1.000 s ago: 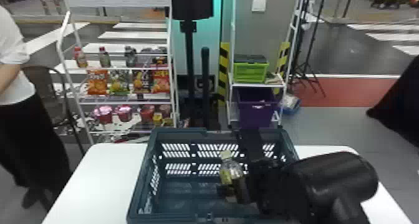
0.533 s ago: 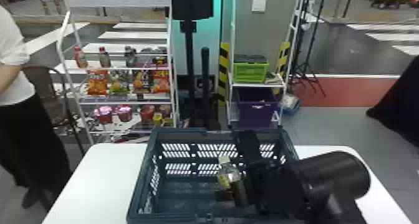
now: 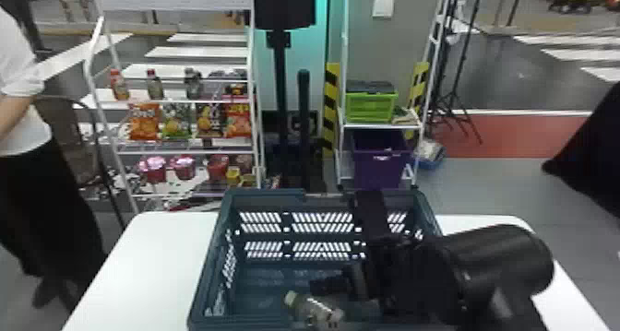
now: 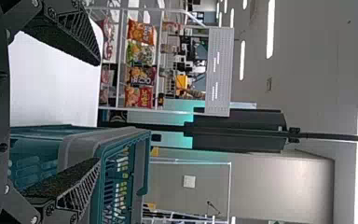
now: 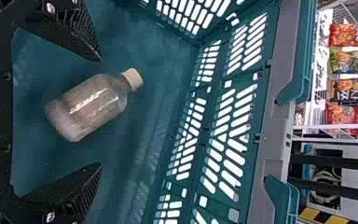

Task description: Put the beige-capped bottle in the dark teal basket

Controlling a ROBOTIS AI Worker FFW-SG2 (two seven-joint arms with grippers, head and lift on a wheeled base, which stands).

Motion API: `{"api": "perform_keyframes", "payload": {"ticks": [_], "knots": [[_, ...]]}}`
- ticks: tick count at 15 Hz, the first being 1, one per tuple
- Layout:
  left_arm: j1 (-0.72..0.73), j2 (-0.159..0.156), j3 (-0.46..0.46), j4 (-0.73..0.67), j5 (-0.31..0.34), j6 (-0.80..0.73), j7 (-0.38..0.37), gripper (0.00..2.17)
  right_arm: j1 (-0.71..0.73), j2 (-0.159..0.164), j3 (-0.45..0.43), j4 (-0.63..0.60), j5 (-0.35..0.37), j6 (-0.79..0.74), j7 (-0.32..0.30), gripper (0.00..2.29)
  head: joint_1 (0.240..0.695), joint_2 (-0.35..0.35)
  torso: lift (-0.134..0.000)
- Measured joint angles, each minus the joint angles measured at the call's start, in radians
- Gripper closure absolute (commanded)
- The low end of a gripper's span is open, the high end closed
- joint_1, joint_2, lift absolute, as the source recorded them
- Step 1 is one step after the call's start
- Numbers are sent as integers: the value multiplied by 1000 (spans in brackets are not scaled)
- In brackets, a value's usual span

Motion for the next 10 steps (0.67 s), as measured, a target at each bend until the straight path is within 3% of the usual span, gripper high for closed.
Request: {"api": "perform_keyframes", "payload": {"ticks": [4,10], "knots": [[1,2,0,-2,0,0,0,157,45,-3,-28,-112,0,-43,0,60,499,0,0],[-3,2,2,9,0,-3,0,157,250,-79,-76,-392,0,-246,0,49,499,0,0]]}}
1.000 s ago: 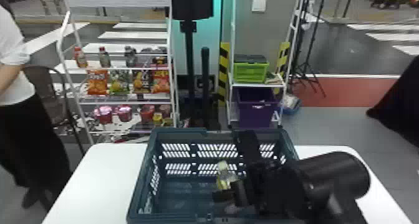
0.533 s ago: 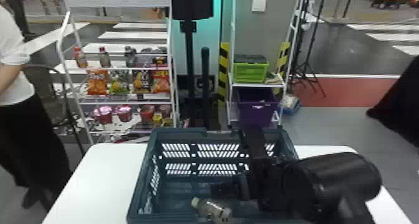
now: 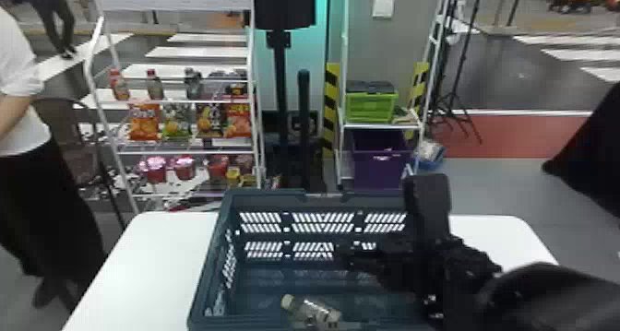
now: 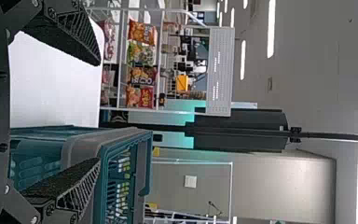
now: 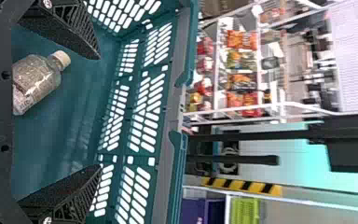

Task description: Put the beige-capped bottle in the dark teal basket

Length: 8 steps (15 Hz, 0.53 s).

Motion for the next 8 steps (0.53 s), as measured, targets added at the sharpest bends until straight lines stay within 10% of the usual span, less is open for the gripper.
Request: {"api": "perform_keyframes", "payload": {"ticks": [8], "knots": [[-3,0,-1,0,1,3,-1,157,545,-110,-101,-125,-4,-838,22,49,499,0,0]]}}
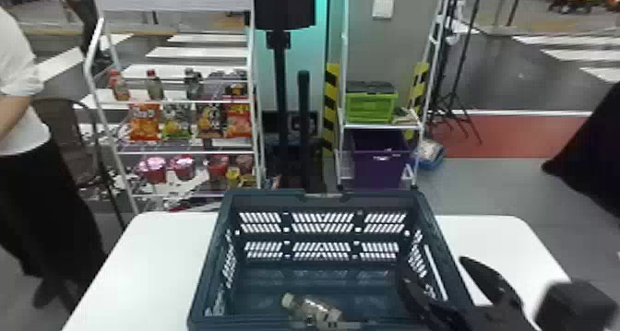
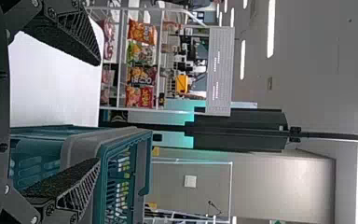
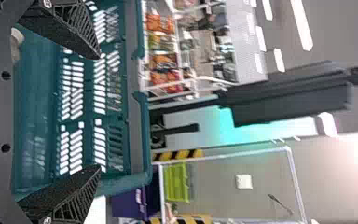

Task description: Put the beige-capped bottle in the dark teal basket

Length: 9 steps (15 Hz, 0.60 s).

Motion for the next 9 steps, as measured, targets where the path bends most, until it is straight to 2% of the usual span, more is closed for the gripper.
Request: {"api": "perform_keyframes", "payload": {"ticks": [2,5,7,9], "knots": [[2,0,0,-2,0,0,0,157,124,-2,-19,11,4,-222,5,46,499,0,0],[8,-1,0,-9,-1,-4,0,157,267,-2,-24,37,23,-472,18,46,499,0,0],[12,-2,0,-11,-2,-10,1,157,338,9,-29,64,26,-600,56,46,499,0,0],[16,-3,-1,-12,-4,-15,2,157,391,16,-41,85,37,-682,59,46,499,0,0]]}}
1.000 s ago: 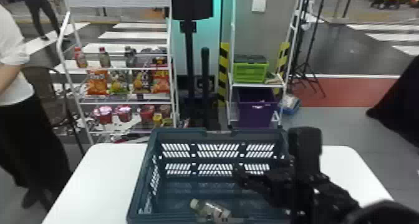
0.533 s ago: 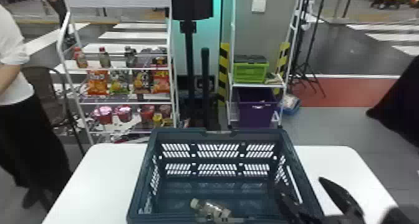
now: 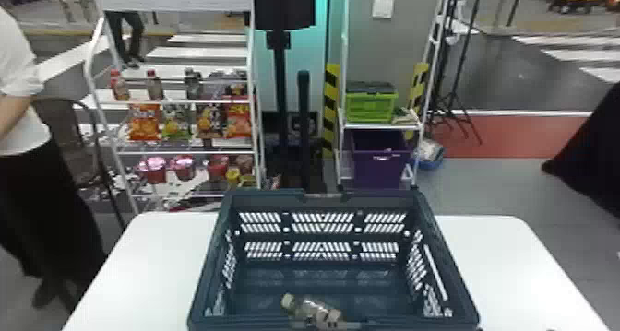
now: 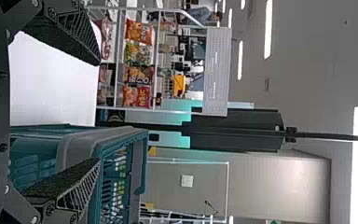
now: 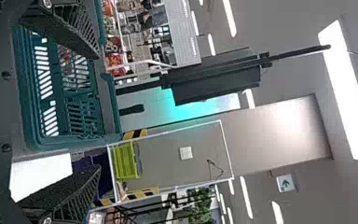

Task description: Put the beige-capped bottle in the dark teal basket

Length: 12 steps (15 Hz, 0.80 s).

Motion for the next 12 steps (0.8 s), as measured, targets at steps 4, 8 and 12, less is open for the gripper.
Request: {"api": "perform_keyframes", "payload": {"ticks": [4,8,12], "knots": [[3,-1,-8,-3,-2,-4,0,157,68,5,-22,10,7,-31,1,53,499,0,0],[0,-2,-12,-3,-3,-8,0,157,95,12,-30,-3,21,-16,-1,53,499,0,0],[0,1,-13,-7,-2,-10,0,157,102,18,-34,-4,34,16,0,53,499,0,0]]}}
